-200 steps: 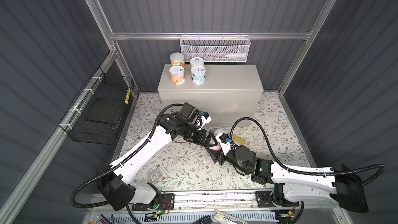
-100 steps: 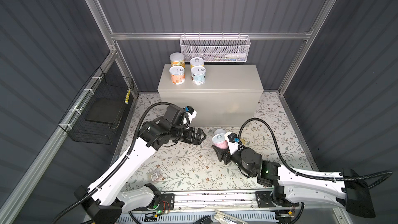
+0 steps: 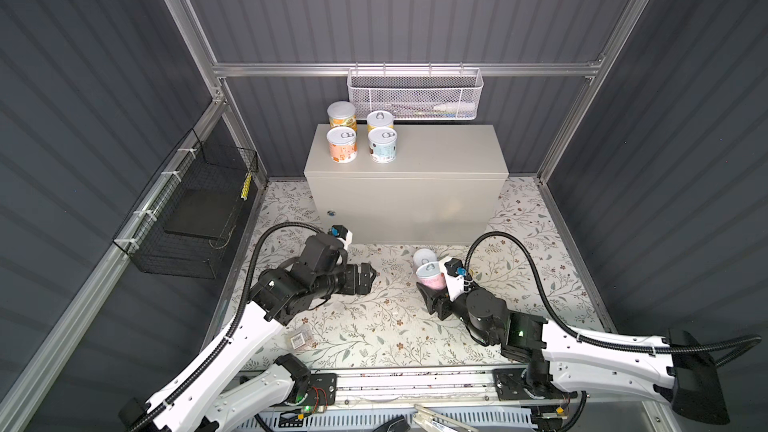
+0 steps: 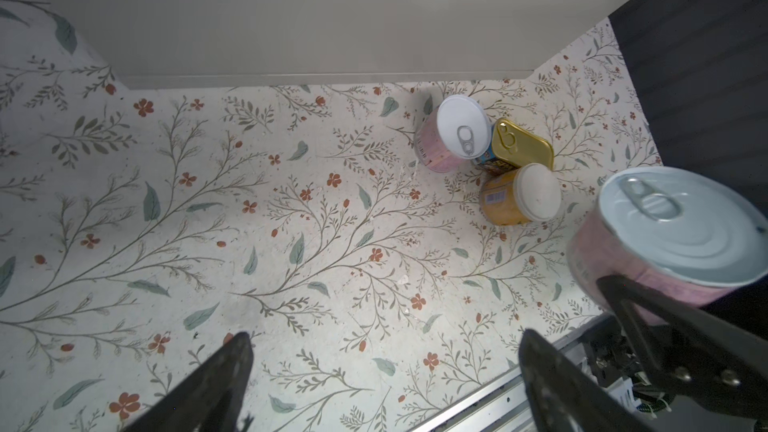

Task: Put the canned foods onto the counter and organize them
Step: 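Open the left gripper and draw it back while the right gripper holds the pink can, then lift the pink can with the right gripper up over the cabinet top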

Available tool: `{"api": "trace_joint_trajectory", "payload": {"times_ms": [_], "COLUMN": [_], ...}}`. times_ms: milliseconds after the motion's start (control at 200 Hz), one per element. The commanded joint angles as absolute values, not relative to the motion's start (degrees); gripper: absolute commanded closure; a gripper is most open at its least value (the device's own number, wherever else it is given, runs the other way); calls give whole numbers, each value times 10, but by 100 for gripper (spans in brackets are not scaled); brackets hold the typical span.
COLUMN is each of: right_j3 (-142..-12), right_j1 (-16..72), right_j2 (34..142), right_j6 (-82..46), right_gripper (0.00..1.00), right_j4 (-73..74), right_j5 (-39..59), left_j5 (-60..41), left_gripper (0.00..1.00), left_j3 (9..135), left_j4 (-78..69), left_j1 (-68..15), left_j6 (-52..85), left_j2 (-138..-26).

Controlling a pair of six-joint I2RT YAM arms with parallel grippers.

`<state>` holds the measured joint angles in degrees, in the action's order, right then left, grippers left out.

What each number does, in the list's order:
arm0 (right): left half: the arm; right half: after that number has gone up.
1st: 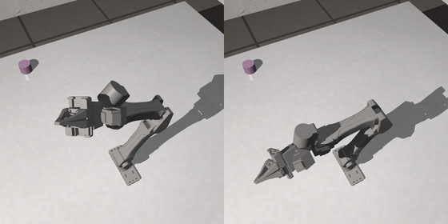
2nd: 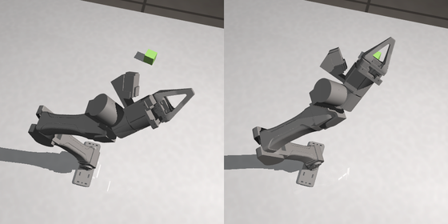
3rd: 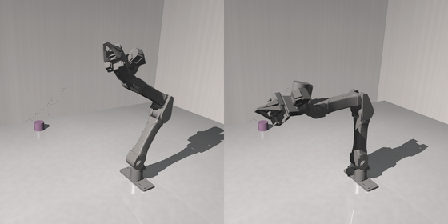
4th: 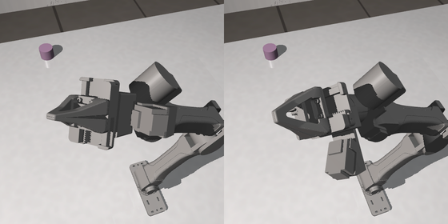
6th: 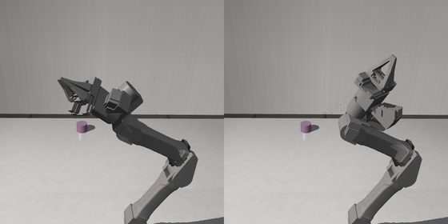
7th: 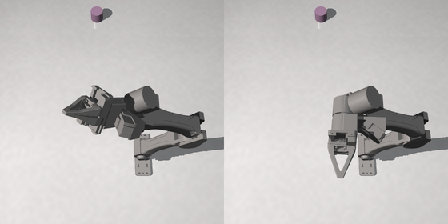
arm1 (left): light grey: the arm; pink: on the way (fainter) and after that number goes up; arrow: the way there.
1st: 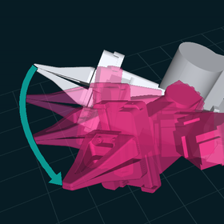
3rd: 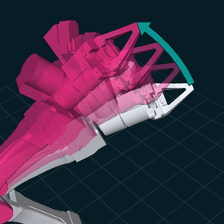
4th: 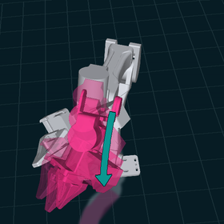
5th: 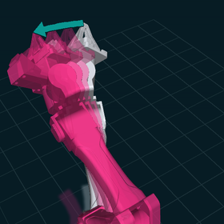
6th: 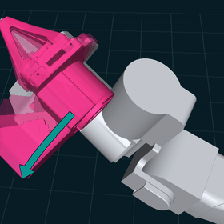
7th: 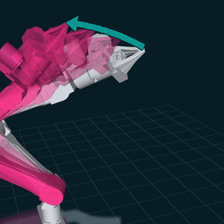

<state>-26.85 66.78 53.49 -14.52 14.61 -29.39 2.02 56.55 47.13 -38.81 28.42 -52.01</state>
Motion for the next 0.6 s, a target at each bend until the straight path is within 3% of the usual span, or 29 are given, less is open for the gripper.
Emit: {"api": "trace_joint_trajectory", "payload": {"times_ms": [0, 595], "right_j3": [-303, -495], "right_j1": [665, 646], "right_j2": [512, 549], "right_j6": [-155, -162], "right_gripper": [33, 34], "right_j4": [155, 73], "right_j5": [-306, -254], "left_j5": [46, 95], "left_gripper": [0, 0], "left_j3": [536, 449], "left_j4": [444, 427], "left_j1": [-387, -387], "left_j6": [313, 322], "left_j2": [-510, -467]}}
